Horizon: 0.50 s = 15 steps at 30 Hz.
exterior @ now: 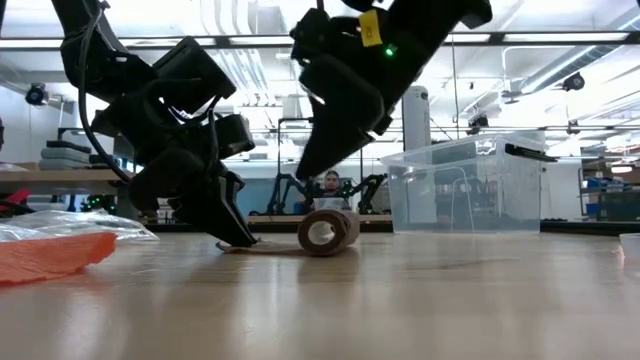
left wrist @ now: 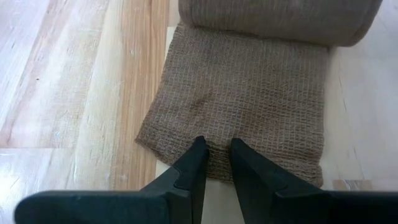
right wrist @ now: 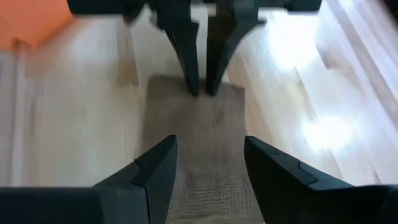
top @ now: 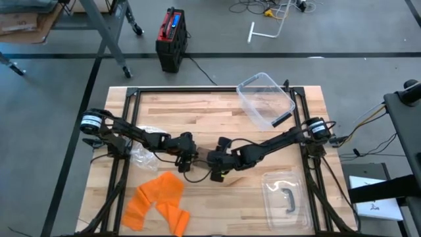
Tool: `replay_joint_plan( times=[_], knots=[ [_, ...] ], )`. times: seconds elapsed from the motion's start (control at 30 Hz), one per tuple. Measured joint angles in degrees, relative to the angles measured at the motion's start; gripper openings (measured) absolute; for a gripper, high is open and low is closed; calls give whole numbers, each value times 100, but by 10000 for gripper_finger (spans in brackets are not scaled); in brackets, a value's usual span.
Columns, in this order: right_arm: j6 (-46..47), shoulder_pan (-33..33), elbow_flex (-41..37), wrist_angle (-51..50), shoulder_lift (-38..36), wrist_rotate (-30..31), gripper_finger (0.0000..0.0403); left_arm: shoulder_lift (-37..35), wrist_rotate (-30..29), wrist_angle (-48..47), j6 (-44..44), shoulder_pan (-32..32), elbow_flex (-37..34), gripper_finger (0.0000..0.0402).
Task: Roll bandage
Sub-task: Uncoil the brown bandage
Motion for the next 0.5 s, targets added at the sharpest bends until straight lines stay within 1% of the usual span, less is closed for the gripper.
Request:
replay_joint_plan(
  times=[0.13, 0.2, 0.3, 0.5],
  knots=[
    [-167, -119, -101, 634, 120, -33, 183, 0, -8, 0, 4, 0, 0, 68],
    [-214, -221, -126, 811, 275, -234, 183, 0, -9, -8, 2, 0, 0, 68],
    [-221, -319, -138, 830, 422, -304, 183, -20, -9, -70, 4, 0, 0, 68],
    [-228, -343, -136, 825, 408, -410, 183, -104, -9, -180, 47, 0, -2, 68]
  ],
)
